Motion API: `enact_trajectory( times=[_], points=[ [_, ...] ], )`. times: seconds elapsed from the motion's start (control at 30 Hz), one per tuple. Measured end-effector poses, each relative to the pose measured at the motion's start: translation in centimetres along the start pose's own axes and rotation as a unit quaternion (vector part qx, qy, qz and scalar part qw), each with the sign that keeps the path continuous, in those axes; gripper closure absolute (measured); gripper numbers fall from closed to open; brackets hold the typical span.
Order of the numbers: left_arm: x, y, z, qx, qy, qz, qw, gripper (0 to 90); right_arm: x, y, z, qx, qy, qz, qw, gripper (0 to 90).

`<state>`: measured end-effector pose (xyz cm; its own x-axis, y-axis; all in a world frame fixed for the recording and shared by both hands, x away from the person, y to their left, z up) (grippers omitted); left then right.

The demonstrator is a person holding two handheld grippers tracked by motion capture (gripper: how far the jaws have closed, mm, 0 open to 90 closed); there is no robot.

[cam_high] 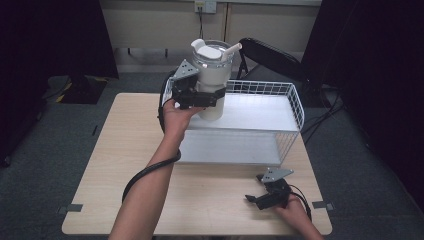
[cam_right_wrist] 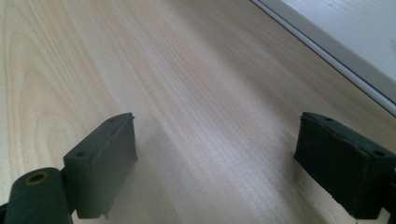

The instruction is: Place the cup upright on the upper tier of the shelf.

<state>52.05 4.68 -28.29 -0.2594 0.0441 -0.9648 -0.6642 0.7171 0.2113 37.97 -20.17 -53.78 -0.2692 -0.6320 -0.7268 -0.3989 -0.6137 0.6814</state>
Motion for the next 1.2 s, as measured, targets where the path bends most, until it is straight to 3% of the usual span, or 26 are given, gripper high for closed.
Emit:
enact_trajectory(
  times=[0.53, 0.83, 1.2],
  points=[
    [1.1, 1.2, 0.1, 0.0, 0.008, 0.012, 0.9999, 9.4, 0.0, 0.0, 0.0, 0.0, 0.0, 0.0, 1.0, 11.9],
    [2.1, 2.7, 0.5, 0.011, 0.029, 0.023, 0.9993, 13.2, 0.0, 0.0, 0.0, 0.0, 0.0, 0.0, 1.0, 11.9],
    [2.6, 4.9, 0.4, 0.021, 0.03, 0.025, 0.999, 15.4, 0.0, 0.0, 0.0, 0.0, 0.0, 0.0, 1.0, 11.9]
  ],
)
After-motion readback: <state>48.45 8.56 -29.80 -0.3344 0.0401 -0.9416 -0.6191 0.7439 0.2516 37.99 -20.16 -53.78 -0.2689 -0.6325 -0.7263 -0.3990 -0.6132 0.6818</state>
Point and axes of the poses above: each handheld gripper's, and its own axes: y roughly backward along the jaws, x roughly out of its underside, z roughly to its left, the point moved 5 cm from there along -y, roughly forward along the jaws, and after that the axes turned 7 degrees about y, right-handed, at the moved point
